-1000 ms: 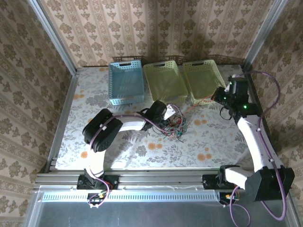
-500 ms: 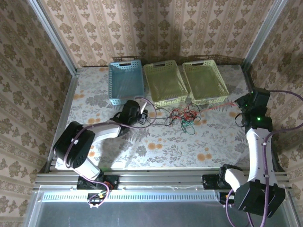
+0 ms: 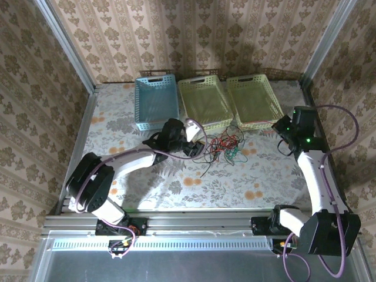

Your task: Untangle the cables

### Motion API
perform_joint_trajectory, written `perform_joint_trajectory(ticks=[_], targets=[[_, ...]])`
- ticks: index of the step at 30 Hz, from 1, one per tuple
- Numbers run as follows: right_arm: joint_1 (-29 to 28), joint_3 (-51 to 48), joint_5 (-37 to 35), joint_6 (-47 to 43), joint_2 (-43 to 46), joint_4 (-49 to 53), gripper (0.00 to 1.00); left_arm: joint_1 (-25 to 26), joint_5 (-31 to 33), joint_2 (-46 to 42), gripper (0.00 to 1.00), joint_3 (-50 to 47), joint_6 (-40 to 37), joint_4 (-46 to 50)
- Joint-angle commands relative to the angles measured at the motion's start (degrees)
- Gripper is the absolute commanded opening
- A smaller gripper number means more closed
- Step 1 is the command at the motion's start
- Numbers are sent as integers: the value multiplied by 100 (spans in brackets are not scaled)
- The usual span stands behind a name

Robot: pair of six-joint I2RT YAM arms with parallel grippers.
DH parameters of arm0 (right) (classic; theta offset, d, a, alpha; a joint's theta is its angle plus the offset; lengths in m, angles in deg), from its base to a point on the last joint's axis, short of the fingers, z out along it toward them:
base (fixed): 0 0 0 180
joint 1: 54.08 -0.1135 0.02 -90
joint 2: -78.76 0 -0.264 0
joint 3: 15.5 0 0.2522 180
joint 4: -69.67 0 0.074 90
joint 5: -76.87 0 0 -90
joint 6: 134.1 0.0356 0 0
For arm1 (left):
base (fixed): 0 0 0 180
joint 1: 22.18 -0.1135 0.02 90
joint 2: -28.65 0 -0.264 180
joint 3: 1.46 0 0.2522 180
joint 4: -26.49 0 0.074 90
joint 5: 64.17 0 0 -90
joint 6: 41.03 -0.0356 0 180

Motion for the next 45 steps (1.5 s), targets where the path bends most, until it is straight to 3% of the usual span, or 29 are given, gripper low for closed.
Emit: perform_joint_trajectory(ticks=[1, 3, 7, 12, 20, 30, 36, 45], targets=[[-217, 120, 125, -111, -125, -71, 0, 117, -516, 513, 79, 545, -326, 256], [-302, 138, 188, -133, -195, -113, 0, 203, -622, 882, 82, 888, -425, 221], [-350, 231, 428, -264, -353, -84, 0, 343, -736, 1639, 99, 1568, -646, 207], [-362, 253, 637, -340, -419, -100, 0, 465, 166, 2474, 97, 2178, -911, 221], [-168, 239, 245, -325, -151, -12, 0, 458, 261, 2541, 0, 1786, -836, 235], [1341, -45, -48, 334, 584, -184, 0, 269, 1876, 1123, 0, -238, -455, -706], [1600, 41, -191, 361, 573, -22, 0, -194, 2339, 463, 0, -1038, 168, -883], [1915, 377, -256, 477, 506, 166, 0, -655, 2583, -10, 0, -1510, 516, -763]])
